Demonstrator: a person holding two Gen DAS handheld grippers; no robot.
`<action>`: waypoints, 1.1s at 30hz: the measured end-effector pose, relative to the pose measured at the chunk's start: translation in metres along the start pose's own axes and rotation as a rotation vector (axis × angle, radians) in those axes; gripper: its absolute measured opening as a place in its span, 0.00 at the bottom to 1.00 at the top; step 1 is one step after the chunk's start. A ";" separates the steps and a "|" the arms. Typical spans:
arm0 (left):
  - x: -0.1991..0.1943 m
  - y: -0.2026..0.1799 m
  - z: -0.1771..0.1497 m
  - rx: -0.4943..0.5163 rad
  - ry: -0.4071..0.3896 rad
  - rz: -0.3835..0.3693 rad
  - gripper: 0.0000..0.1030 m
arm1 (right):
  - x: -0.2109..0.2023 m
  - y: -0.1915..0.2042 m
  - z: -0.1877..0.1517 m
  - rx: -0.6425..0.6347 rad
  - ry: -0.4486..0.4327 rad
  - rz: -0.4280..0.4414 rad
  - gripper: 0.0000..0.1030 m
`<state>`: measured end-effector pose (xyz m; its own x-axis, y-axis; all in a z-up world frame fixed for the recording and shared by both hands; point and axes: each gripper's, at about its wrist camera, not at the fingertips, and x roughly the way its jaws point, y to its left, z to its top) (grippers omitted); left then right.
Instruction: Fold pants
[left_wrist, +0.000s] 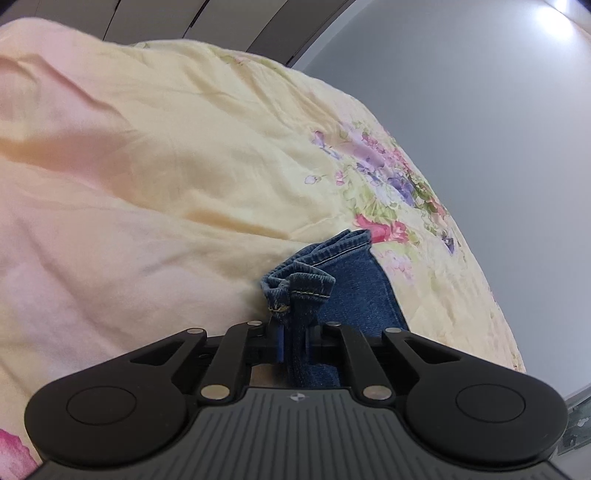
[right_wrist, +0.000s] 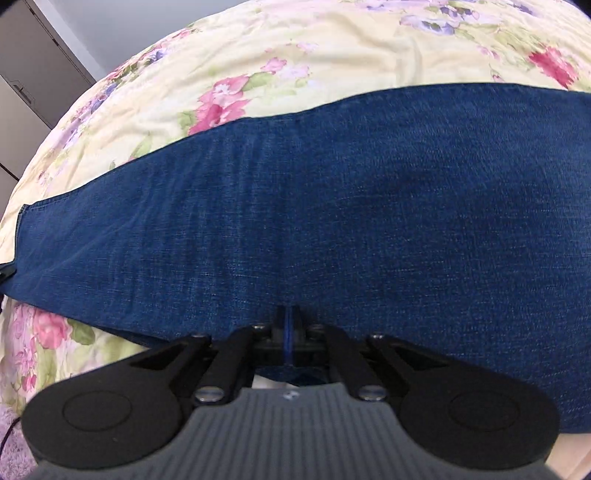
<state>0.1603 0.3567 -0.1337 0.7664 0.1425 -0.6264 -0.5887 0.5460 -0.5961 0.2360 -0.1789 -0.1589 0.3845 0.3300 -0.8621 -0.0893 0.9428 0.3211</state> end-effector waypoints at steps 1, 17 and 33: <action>-0.006 -0.008 0.001 0.025 -0.013 -0.006 0.08 | 0.000 0.002 0.001 -0.006 0.005 -0.005 0.00; -0.093 -0.199 -0.091 0.669 -0.163 -0.156 0.07 | -0.081 -0.020 -0.015 -0.006 -0.092 0.086 0.01; -0.037 -0.227 -0.307 1.318 0.209 -0.142 0.10 | -0.098 -0.085 -0.071 0.219 -0.132 0.161 0.02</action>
<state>0.1867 -0.0260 -0.1292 0.6766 -0.0446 -0.7350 0.2674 0.9449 0.1888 0.1402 -0.2879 -0.1292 0.4989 0.4520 -0.7394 0.0362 0.8416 0.5389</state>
